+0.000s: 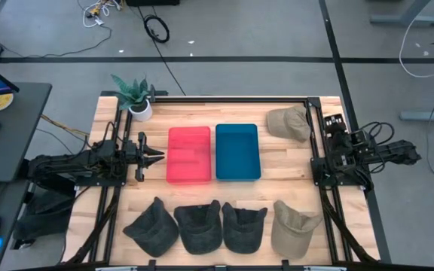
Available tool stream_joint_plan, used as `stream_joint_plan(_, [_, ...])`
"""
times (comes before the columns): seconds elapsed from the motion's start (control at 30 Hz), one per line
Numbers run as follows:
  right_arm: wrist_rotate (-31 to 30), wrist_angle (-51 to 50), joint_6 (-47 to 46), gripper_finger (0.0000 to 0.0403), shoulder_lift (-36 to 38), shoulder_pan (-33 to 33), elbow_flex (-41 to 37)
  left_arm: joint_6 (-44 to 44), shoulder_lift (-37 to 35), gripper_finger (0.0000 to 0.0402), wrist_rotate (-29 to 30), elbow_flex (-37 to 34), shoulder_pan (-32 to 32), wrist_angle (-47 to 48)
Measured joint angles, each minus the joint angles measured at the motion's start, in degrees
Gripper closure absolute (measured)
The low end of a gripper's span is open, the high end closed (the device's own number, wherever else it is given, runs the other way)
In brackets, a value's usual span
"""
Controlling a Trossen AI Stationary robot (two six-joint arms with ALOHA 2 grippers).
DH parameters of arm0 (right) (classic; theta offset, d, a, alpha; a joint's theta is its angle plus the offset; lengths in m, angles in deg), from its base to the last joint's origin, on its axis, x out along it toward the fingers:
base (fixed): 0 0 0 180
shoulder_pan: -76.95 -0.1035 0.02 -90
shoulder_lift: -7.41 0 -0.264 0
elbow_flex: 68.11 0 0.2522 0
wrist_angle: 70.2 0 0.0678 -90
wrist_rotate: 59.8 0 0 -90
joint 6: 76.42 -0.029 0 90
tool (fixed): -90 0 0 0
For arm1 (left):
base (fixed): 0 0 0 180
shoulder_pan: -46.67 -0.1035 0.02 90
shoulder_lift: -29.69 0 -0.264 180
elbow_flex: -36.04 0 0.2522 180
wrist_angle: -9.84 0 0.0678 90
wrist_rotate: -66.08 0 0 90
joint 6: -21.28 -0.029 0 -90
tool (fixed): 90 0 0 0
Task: Pick & Place hat
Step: Put the bottom brown cap into the blue bin
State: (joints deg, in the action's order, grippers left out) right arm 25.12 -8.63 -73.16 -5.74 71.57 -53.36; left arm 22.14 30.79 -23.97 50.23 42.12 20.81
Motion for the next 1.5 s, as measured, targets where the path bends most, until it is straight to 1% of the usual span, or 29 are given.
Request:
stream_joint_plan(0.13, [0.0,3.6,-2.0,0.0243,0.0,0.0,0.4,0.0,0.0,0.0335,0.0,0.0,0.0,0.0])
stream_joint_plan(0.2, [0.0,1.7,-2.4,0.0243,0.0,0.0,2.3,0.0,0.0,0.0335,0.0,0.0,0.0,0.0])
stream_joint_plan(0.23, [0.1,-1.1,-2.3,0.0243,0.0,0.0,4.0,0.0,0.0,0.0335,0.0,0.0,0.0,0.0])
stream_joint_plan(0.27, [0.1,-6.2,-1.5,0.0243,0.0,0.0,6.6,0.0,0.0,0.0335,0.0,0.0,0.0,0.0])
stream_joint_plan(0.3, [0.1,-13.3,-0.9,0.0243,0.0,0.0,9.7,0.0,0.0,0.0335,0.0,0.0,0.0,0.0])
stream_joint_plan(0.4, [0.2,-42.1,-0.6,0.0243,-1.0,0.0,23.0,0.0,0.0,0.0335,0.0,0.0,0.0,0.0])
stream_joint_plan(0.5, [-0.1,-65.7,-1.5,0.0243,-5.3,0.0,36.4,0.0,0.0,0.0335,0.0,0.0,0.0,0.0])
stream_joint_plan(0.53, [0.2,-71.2,-2.8,0.0243,-6.7,0.0,39.8,0.0,0.0,0.0335,0.0,0.0,0.0,0.0])
stream_joint_plan(0.6, [0.2,-77.0,-5.7,0.0243,-9.5,0.0,45.1,0.0,0.0,0.0335,0.0,0.0,0.0,0.0])
stream_joint_plan(0.67, [0.2,-78.2,-7.4,0.0243,-11.4,0.0,48.2,0.0,0.0,0.0335,0.0,0.0,0.0,0.0])
stream_joint_plan(0.77, [0.2,-76.8,-8.0,0.0243,-13.1,0.0,50.4,0.0,0.0,0.0335,0.0,0.0,0.0,0.0])
stream_joint_plan(1.07, [0.2,-75.7,-12.7,0.0243,-14.1,0.0,50.6,0.0,0.0,0.0335,0.0,0.0,0.0,0.0])
stream_joint_plan(1.2, [0.2,-75.4,-16.7,0.0243,-14.2,0.0,50.6,0.0,0.0,0.0335,0.0,0.0,0.0,0.0])
stream_joint_plan(1.5, [0.2,-77.4,-16.2,0.0243,-14.2,0.0,50.9,0.0,0.0,0.0335,0.0,0.0,0.0,0.0])
